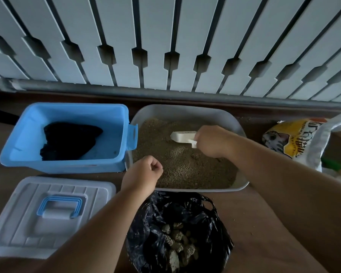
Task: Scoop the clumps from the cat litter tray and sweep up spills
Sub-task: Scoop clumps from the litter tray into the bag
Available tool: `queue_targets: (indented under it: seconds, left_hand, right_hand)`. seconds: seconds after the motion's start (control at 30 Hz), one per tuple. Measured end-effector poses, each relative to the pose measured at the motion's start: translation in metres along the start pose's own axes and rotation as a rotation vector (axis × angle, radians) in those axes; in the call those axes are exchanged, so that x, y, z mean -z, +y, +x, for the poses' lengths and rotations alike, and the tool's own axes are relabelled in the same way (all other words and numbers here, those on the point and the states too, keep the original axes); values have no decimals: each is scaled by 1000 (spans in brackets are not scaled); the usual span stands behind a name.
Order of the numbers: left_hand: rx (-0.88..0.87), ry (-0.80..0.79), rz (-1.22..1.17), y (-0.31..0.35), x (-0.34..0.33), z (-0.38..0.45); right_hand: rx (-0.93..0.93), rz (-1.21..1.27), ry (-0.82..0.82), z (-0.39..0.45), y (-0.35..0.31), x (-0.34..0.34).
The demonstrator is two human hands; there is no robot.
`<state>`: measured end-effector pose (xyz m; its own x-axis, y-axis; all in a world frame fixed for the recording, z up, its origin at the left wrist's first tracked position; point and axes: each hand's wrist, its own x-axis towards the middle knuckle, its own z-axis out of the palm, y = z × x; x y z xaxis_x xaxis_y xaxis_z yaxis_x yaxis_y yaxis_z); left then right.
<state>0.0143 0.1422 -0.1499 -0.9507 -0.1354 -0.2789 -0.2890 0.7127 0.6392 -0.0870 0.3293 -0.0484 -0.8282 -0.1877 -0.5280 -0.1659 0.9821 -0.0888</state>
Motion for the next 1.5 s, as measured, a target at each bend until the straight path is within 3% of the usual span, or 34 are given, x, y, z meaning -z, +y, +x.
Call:
queue_targets:
  seconds: [0.2,0.43,0.73,1.03,1.33,1.5]
  left_hand:
    - [-9,2,-3,-3,-2,0]
    - [-28,31,29,-1,-4,-3]
    - [-29,34,32,1,-2,-4]
    - [-17,6,53,2,0,-4]
    - [-8,70,-1,7,1,-16]
    - [-21,76,-60,5,3,-23]
  right_hand:
    - [-25,81,121,-3,6,26]
    - [-8,152,182,3,-20,-8]
    - [99,-203,61,-10,-46,-2]
    - [117,-303,13,-85,-12,-12]
    - [1,76,231,-85,38,8]
    - [-20,228,211,-61,49,2]
